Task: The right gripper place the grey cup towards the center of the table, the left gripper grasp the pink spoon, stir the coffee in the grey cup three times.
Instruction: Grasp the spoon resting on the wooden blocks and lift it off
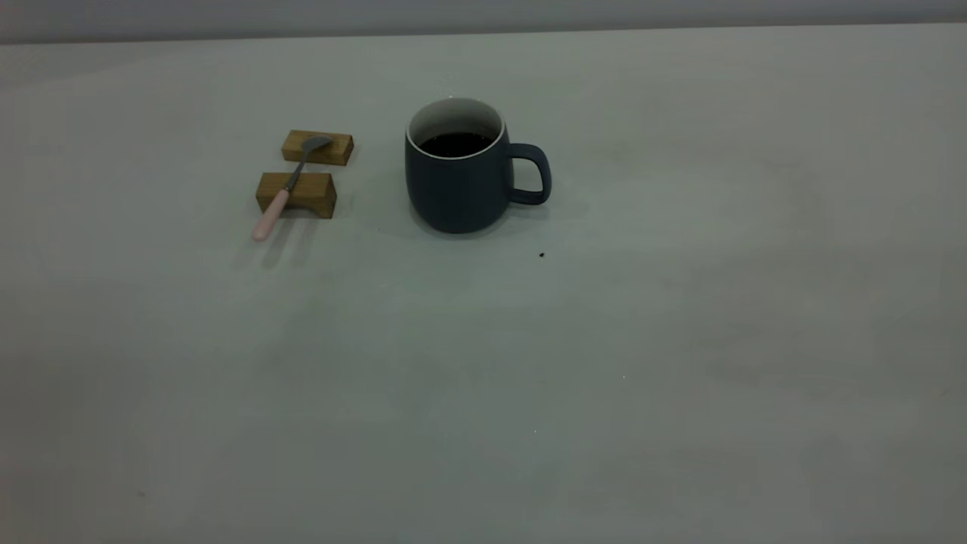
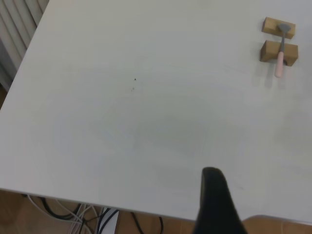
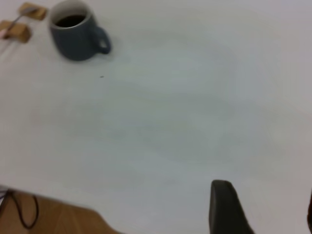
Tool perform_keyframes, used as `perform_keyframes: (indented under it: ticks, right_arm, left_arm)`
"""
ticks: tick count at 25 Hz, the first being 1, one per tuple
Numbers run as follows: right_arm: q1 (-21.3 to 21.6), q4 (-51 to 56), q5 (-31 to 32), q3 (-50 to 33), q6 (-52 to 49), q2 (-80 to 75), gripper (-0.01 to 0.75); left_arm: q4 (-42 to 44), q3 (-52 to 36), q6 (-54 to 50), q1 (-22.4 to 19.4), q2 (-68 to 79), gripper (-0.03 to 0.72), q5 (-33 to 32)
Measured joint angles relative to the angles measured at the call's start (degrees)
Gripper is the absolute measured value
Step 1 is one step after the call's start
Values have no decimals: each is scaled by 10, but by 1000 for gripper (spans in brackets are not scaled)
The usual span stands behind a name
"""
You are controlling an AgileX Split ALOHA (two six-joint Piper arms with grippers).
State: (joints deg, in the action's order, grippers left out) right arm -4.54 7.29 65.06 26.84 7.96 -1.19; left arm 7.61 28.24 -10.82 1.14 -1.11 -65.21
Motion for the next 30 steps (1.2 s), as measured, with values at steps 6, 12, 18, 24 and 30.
perform_keyframes:
  ticks: [6, 12, 18, 24, 30]
  right_arm:
    - [0, -14, 0, 0, -26, 0, 438]
    - [0, -15, 0, 0, -26, 0, 438]
    - [0, -14, 0, 0, -27, 0, 438]
    - [0, -14, 0, 0, -27, 0, 438]
    - [1, -14, 0, 0, -27, 0, 438]
  left_arm:
    - [0, 0, 0, 0, 0, 544, 0]
    - [0, 0, 0, 0, 0, 544, 0]
    - [4, 0, 0, 0, 0, 544, 0]
    - [11, 0, -1, 0, 0, 544, 0]
    - [13, 17, -1, 0, 81, 551, 6]
